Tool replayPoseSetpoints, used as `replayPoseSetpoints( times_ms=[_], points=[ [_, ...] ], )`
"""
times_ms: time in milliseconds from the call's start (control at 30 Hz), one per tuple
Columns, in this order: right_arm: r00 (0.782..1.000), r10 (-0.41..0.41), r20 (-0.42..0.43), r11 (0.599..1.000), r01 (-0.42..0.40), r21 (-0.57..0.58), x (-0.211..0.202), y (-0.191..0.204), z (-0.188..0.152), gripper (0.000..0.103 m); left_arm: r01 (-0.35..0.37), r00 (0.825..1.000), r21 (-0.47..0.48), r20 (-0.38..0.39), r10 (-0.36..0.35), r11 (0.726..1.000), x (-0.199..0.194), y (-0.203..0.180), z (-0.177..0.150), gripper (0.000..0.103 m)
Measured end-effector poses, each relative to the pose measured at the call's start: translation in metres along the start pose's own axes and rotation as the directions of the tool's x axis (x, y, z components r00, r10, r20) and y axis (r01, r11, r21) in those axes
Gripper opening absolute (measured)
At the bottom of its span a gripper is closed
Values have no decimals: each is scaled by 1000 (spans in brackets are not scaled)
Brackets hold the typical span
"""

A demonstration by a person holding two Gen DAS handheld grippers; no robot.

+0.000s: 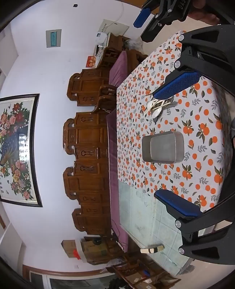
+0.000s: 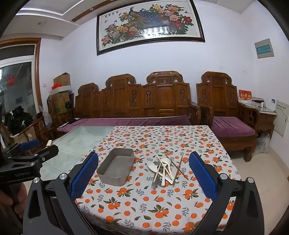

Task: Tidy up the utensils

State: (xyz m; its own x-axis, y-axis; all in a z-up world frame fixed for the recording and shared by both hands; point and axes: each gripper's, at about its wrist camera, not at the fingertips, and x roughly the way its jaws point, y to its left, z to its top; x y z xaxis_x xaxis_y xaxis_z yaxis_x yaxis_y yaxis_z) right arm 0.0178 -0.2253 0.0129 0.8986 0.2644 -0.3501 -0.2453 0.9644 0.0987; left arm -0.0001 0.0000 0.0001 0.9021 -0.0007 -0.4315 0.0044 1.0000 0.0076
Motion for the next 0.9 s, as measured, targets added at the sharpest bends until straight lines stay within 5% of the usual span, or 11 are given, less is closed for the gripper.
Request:
replayPoseSetpoints(
  times_ms=[900],
  points=[
    [1000,7,5,1000,-7,6,-5,3,2,100,6,999,0,33,-6,1000,-15,-2,16,96]
  ],
)
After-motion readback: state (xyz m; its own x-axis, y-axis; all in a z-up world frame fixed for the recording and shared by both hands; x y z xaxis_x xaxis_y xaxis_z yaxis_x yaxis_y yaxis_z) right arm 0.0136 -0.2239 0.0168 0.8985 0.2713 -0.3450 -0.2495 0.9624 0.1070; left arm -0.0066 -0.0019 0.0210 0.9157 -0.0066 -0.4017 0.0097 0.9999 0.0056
